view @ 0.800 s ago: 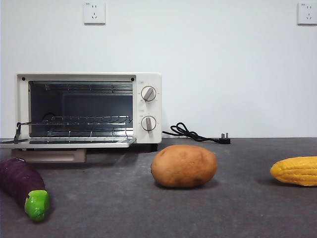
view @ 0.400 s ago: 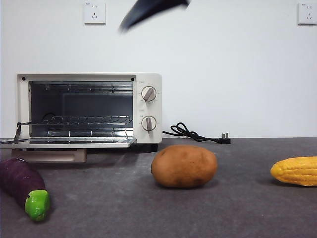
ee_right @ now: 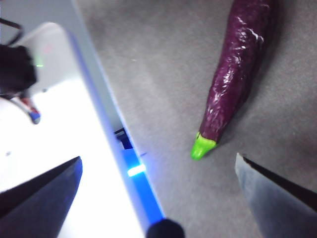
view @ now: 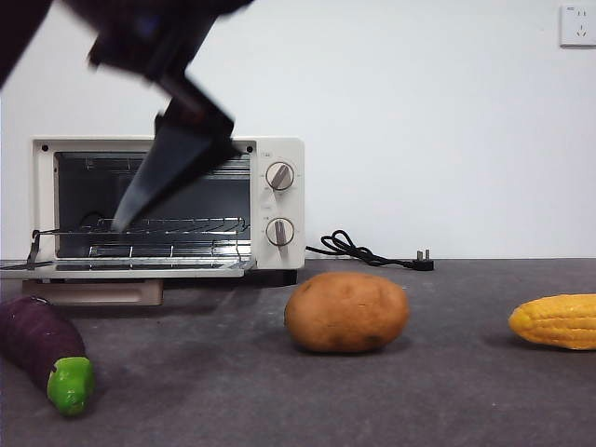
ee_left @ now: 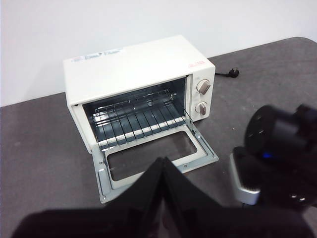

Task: Take the eggplant from the table,put the eggplant in the oven

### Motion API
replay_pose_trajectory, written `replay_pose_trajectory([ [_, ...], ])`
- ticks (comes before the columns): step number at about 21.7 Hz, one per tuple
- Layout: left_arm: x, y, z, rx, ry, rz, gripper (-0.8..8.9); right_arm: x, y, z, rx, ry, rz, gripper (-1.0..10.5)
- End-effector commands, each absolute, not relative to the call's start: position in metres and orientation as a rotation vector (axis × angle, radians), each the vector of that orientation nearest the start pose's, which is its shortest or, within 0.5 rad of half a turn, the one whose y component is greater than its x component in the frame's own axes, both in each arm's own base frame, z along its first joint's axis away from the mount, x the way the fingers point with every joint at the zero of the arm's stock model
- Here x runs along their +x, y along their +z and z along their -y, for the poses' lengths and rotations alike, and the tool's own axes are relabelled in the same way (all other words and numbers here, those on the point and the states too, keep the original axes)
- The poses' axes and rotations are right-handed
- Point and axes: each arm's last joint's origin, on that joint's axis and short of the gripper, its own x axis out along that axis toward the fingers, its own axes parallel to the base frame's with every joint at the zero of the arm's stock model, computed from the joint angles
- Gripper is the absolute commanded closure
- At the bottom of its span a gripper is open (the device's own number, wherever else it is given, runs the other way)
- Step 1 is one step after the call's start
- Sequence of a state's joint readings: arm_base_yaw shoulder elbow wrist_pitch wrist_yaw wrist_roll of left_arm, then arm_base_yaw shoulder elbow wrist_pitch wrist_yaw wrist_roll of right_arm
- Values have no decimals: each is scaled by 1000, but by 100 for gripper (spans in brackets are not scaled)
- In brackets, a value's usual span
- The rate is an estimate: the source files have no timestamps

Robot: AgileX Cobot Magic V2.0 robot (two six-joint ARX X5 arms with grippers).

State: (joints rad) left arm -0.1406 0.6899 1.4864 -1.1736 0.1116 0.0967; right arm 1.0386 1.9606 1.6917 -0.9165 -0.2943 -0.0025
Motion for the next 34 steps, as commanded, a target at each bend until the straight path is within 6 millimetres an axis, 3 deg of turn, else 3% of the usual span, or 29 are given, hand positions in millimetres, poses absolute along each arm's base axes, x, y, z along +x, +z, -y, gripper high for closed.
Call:
replay_pose_trajectory([
  [1,33,452,8,113,-272,-373,819,204,237,-363,-444,1108,-1207,290],
  [15,33,452,8,117,-274,-373,819,213,188,-381,-455,1024,-1269,290],
  [19,33,452,8,119,-276,-372,819,214,185,-382,-463,989,-1255,349],
  [29,33,452,8,121,-276,-372,819,210,167,-391,-452,951,-1284,358],
  [30,33,452,8,121,-276,-372,819,209,167,-392,-447,929,-1281,420],
  [32,33,452,8,122,-276,-372,819,206,167,-393,-467,885,-1256,669],
  [34,33,452,8,129,-281,-371,819,205,167,-395,-469,885,-1249,772],
])
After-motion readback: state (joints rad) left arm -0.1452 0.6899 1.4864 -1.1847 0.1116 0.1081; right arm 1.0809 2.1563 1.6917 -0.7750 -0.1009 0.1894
